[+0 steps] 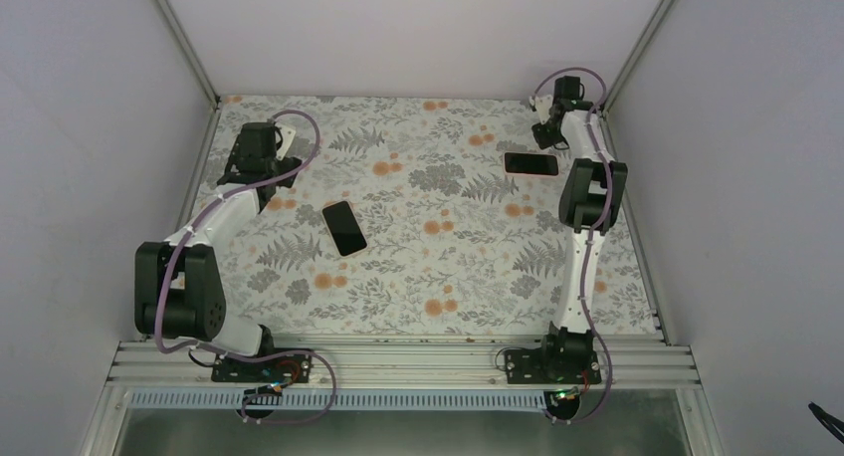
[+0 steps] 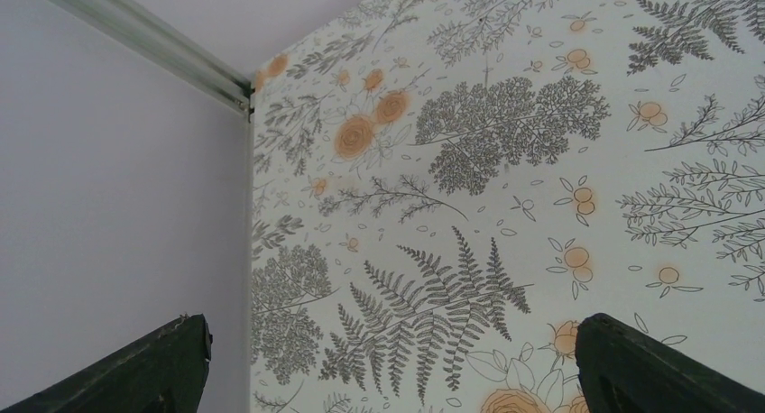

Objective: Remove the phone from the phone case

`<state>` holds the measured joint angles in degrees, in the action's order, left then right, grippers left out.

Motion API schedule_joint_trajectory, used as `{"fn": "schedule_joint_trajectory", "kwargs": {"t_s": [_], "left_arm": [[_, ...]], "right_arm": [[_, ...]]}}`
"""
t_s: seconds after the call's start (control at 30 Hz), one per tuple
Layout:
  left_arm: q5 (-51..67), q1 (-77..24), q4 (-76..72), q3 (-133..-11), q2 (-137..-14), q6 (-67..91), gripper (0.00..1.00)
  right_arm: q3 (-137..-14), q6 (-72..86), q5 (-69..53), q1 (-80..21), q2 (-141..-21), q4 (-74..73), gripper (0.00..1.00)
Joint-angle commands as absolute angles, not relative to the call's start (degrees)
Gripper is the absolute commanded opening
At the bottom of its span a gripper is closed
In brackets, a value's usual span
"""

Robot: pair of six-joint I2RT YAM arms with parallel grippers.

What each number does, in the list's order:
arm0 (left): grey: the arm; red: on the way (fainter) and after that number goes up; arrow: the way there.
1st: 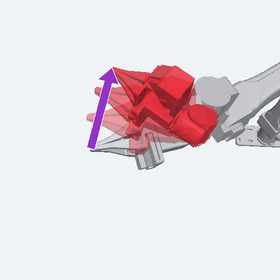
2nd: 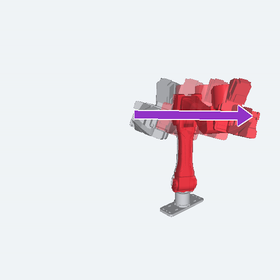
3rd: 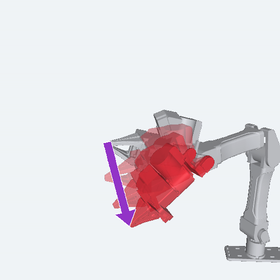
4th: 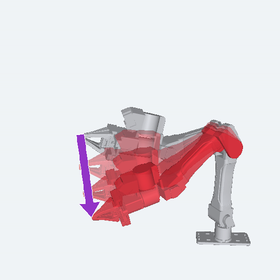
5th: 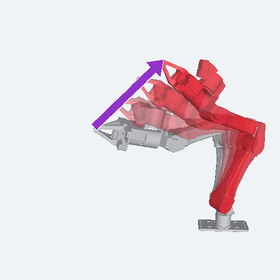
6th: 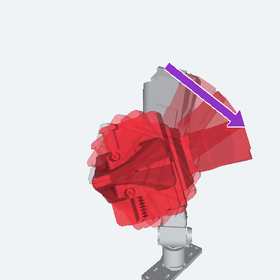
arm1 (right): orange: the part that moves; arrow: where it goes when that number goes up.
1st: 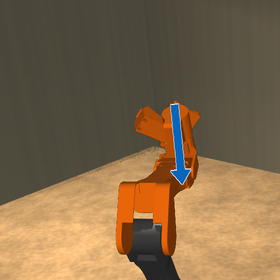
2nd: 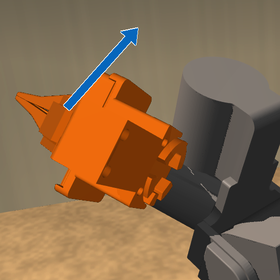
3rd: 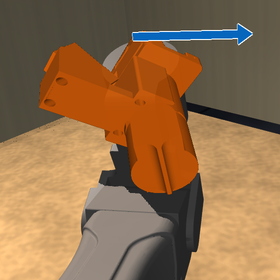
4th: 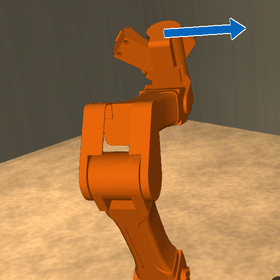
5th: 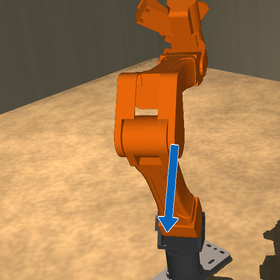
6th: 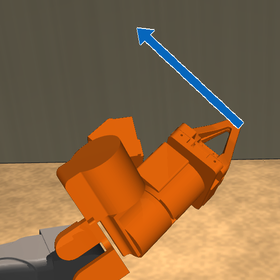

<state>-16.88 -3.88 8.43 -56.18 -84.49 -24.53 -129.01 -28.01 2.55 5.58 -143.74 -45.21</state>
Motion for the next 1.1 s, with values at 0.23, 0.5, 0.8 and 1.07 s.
{"fn": "schedule_joint_trajectory", "kwargs": {"t_s": [0.23, 0.5, 0.8, 1.07], "left_arm": [[-16.9, -3.7, 10.2, -57.0, -85.9, -22.6, 1.00], [-14.8, -3.6, 13.9, -57.8, -85.8, -25.1, 1.00], [-12.3, -3.6, 16.1, -54.8, -82.0, -26.3, 1.00], [-13.9, -3.5, 17.8, -55.8, -81.6, -26.3, 1.00]], "right_arm": [[-128.6, -27.2, 3.1, 5.3, -146.5, -44.1, 0.03], [-117.1, -29.5, -4.6, 4.8, -140.1, -50.4, 0.03], [-94.1, -27.9, -5.4, 5.0, -124.7, -42.5, 0.25], [-94.3, -18.7, -13.3, 5.8, -119.0, -47.3, 1.00]]}}
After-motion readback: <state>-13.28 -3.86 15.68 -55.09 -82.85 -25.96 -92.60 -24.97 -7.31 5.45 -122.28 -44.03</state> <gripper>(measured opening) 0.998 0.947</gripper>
